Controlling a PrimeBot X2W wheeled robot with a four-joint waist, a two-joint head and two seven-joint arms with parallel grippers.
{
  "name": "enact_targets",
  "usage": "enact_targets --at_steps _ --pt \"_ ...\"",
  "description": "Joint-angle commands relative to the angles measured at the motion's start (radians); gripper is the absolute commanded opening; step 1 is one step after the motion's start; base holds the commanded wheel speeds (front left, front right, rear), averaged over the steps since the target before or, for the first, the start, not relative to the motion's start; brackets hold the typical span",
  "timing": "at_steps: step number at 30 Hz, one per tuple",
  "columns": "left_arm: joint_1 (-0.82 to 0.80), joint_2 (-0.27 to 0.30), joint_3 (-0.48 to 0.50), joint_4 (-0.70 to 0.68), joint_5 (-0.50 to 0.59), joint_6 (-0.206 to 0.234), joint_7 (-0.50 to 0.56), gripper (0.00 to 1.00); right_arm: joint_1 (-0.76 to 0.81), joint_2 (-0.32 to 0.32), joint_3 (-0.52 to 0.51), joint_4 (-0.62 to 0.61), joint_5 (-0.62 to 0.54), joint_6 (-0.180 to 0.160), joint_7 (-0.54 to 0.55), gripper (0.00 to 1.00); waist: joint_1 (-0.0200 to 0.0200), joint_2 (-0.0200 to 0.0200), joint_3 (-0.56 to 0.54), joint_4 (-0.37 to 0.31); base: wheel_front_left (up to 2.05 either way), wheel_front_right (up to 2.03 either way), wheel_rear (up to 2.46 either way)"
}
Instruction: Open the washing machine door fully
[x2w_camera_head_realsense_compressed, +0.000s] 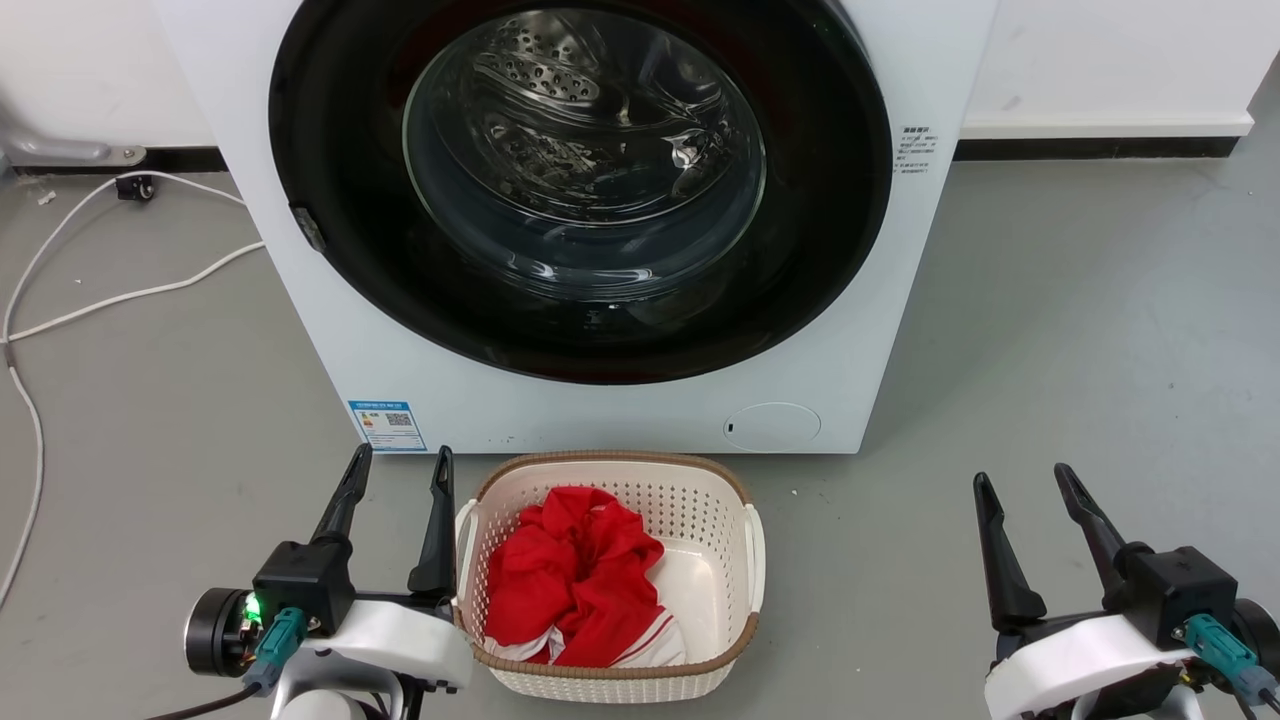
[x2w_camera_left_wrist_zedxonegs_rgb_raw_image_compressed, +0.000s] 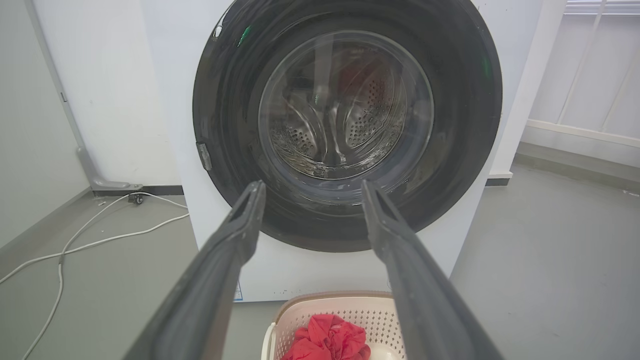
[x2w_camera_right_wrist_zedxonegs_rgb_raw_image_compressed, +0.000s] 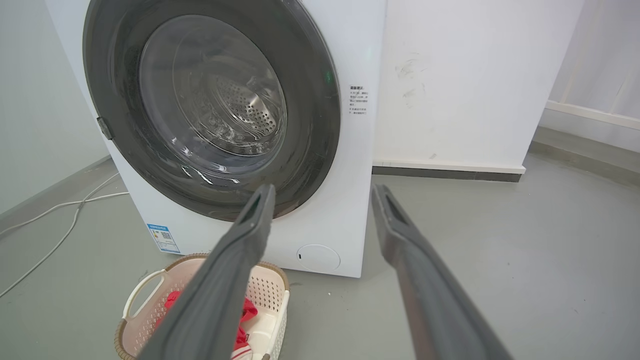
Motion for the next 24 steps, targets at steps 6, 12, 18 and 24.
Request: enact_targets --at_steps 6,12,18,24 --pt "-0.012 0.002 0.003 0.003 -0.007 0.004 -0.003 1.00 -0.002 0.004 -0.003 0.000 0.005 0.000 0.002 1.00 0.0000 -0.0001 0.002 -0.001 0.00 0.00 0.00" --pt "-0.011 0.001 0.003 0.001 -0.009 0.008 -0.003 1.00 -0.005 0.004 -0.002 0.011 0.081 -0.001 -0.005 0.00 0.0000 -0.0001 0.002 -0.003 0.00 0.00 0.00" --pt "-0.012 -0.001 0.002 0.000 -0.014 0.006 -0.003 1.00 -0.015 0.004 0.012 0.043 0.326 0.000 -0.032 0.00 0.0000 -0.0001 0.003 -0.005 0.00 0.00 0.00" --pt "-0.017 -0.001 0.002 0.000 -0.019 0.003 -0.003 1.00 -0.034 0.003 0.040 0.080 0.565 0.000 -0.067 0.00 0.0000 -0.0001 0.007 -0.004 0.00 0.00 0.00"
